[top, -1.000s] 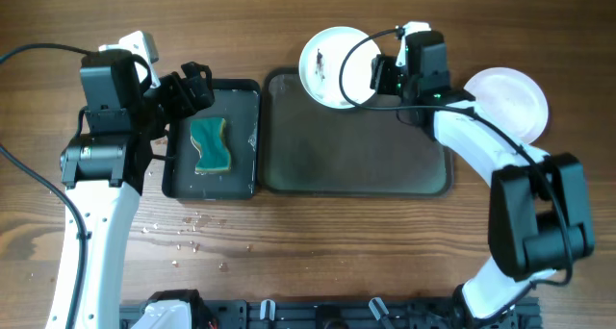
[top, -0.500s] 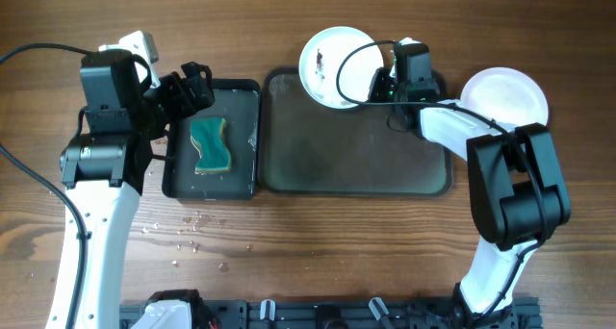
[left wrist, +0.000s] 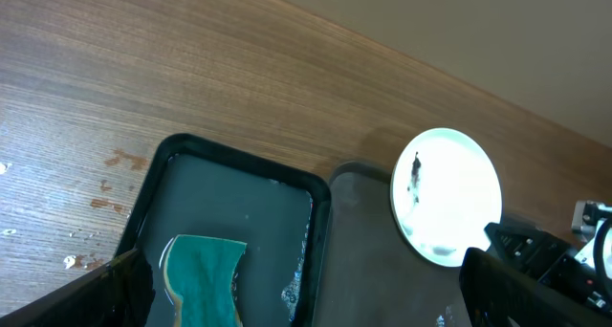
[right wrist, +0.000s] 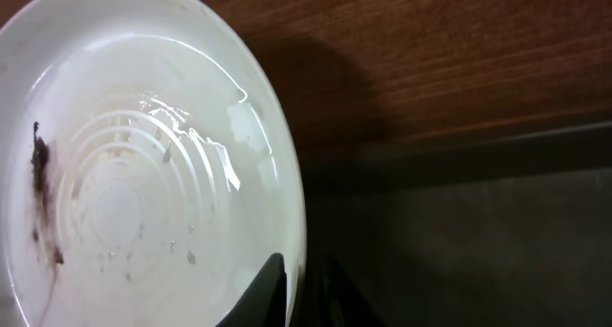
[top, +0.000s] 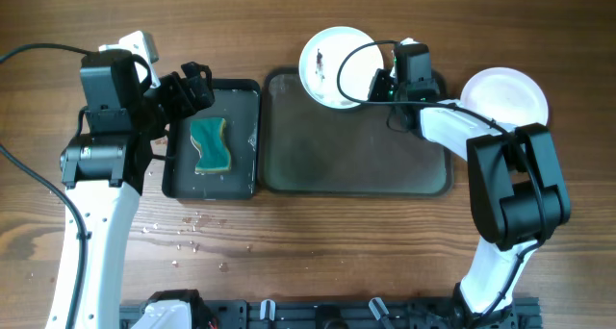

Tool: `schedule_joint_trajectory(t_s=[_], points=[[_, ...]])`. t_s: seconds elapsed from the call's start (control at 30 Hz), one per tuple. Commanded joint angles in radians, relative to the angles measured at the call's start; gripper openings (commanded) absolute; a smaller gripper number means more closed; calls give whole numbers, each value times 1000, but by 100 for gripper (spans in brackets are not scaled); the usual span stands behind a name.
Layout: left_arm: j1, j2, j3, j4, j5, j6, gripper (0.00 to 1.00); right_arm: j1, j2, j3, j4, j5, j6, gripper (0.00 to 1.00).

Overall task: Clean dirty plates on tray and stack at the side
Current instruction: 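Grip the last plate's rim and drag it down onto the tray center, then wipe the sponge in the small black tray with the left gripper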

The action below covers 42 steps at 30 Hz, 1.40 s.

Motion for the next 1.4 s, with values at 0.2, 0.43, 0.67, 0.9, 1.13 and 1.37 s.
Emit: schedule_joint_trajectory(t_s=[0.2,0.43,0.67,0.9,1.13,1.37], points=[[-3,0,8,1,8,-1,100,0,13,0,-27,-18,17,4],[-3,0,8,1,8,-1,100,-6,-7,0,-73,-21,30,4],[-3,0,8,1,8,-1,100,-7,-132,0,-327,-21,32,4],[-3,0,8,0,8,-1,100,-7,-191,0,-602,-96,32,4],[-3,0,8,1,8,-1,100,-7,-190,0,-655,-179,32,4],[-3,0,8,2,9,-1,100,-7,-190,0,-600,-167,29,25]])
